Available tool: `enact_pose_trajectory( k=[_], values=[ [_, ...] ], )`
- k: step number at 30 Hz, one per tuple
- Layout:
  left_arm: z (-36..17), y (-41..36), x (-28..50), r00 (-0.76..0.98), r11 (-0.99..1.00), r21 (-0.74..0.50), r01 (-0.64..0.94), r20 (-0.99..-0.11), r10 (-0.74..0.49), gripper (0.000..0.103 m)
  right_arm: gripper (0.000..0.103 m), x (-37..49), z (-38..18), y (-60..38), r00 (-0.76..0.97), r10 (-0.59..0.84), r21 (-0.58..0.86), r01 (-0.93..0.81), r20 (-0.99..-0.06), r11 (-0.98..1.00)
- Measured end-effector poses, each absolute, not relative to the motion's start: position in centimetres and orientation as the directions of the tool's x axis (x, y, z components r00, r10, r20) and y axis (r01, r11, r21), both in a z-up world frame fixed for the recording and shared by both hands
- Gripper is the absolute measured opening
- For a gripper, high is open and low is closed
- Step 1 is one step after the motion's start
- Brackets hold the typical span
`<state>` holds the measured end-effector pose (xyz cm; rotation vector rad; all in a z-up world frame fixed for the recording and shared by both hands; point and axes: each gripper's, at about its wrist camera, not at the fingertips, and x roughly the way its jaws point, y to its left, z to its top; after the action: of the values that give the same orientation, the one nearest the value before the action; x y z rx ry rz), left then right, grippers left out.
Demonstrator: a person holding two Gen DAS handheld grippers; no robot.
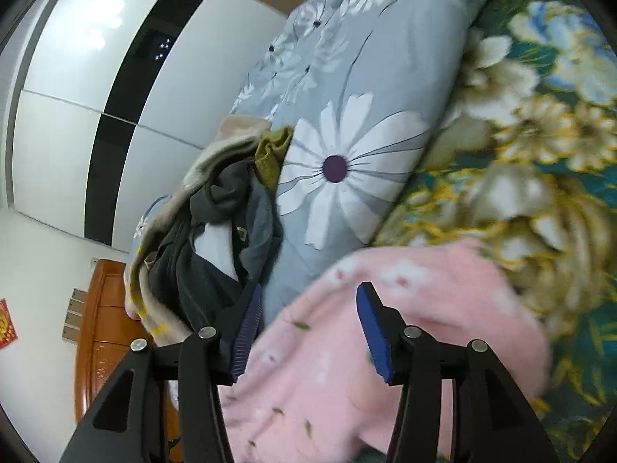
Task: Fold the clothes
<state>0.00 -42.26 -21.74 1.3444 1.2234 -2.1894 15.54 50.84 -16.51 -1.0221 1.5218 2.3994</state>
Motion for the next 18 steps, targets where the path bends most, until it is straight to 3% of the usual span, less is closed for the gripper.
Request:
enact_pose_trajectory(
  k=[8,11,18],
  values=[
    [-26.5,-40.0,0.8,-0.490,-0.569,-0.525,0.633,-0.841,0.230,0.063,0.064,26.7,-22.0,51.9,-0.711,-0.171,0.724,-0.621,-0.682,-0.300],
    [-27.4,-39.1,0.6,-0.491,-0.571,-0.524,0.632,-0.841,0.228,0.063,0.069,27.9,-23.9,51.3,-0.712,-0.199,0.738,-0.632,-0.674,-0.238],
    [-27.7,-38.1,0.3,-0.518,-0.542,-0.517,0.663,-0.839,0.166,0.061,0.069,26.5,-27.4,49.5,-0.748,-0.254,0.786,-0.609,-0.613,-0.107]
  ],
)
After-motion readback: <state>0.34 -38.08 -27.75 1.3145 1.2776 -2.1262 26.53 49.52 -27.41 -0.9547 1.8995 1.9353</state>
